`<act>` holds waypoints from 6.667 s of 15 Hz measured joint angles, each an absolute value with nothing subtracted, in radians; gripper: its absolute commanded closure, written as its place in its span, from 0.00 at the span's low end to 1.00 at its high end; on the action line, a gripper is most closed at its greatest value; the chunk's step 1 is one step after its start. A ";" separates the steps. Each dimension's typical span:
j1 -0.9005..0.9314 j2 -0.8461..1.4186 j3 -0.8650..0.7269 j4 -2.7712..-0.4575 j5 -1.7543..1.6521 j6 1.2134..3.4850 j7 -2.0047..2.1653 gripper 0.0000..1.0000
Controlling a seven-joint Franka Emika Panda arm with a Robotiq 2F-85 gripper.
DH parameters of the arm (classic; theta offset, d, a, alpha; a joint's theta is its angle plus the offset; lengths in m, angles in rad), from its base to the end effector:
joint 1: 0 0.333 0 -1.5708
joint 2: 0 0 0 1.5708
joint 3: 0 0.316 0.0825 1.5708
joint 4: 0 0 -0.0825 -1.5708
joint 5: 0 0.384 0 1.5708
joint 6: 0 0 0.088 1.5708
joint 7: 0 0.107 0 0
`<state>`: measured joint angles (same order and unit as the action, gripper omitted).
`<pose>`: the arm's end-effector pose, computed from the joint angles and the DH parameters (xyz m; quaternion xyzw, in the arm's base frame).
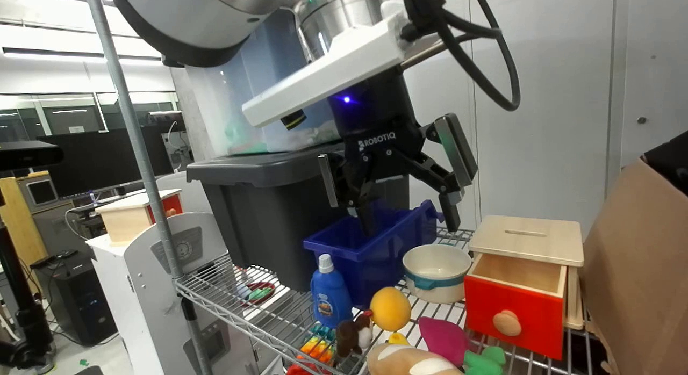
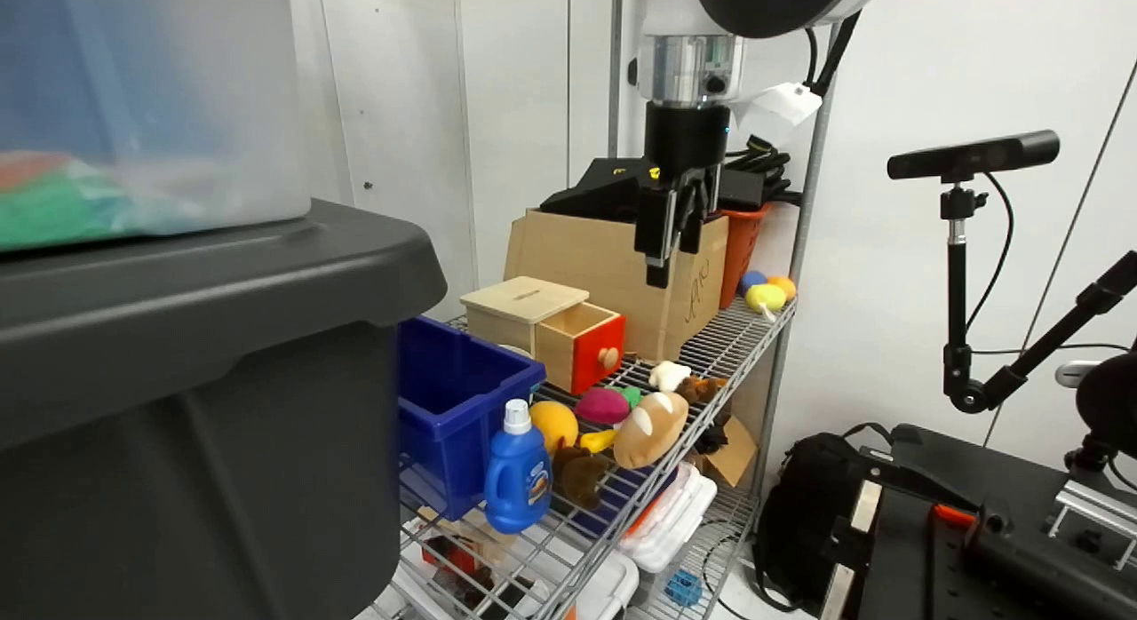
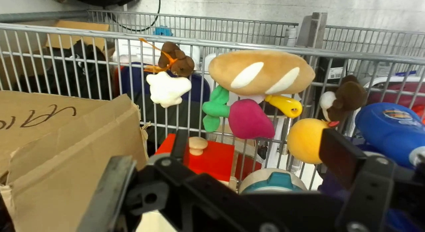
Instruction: Put the brown plush toy in the blue storage container
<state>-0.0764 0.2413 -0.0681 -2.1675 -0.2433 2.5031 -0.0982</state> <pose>0.5657 -0.0802 0.2918 0.9927 0.0723 0.0358 0.0899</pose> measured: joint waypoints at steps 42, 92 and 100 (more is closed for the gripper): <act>-0.099 0.492 -0.053 -2.037 -0.319 2.507 -0.464 0.00; -0.163 0.665 0.058 -1.948 -0.229 2.585 -0.567 0.00; -0.163 0.665 0.072 -1.958 -0.223 2.585 -0.569 0.00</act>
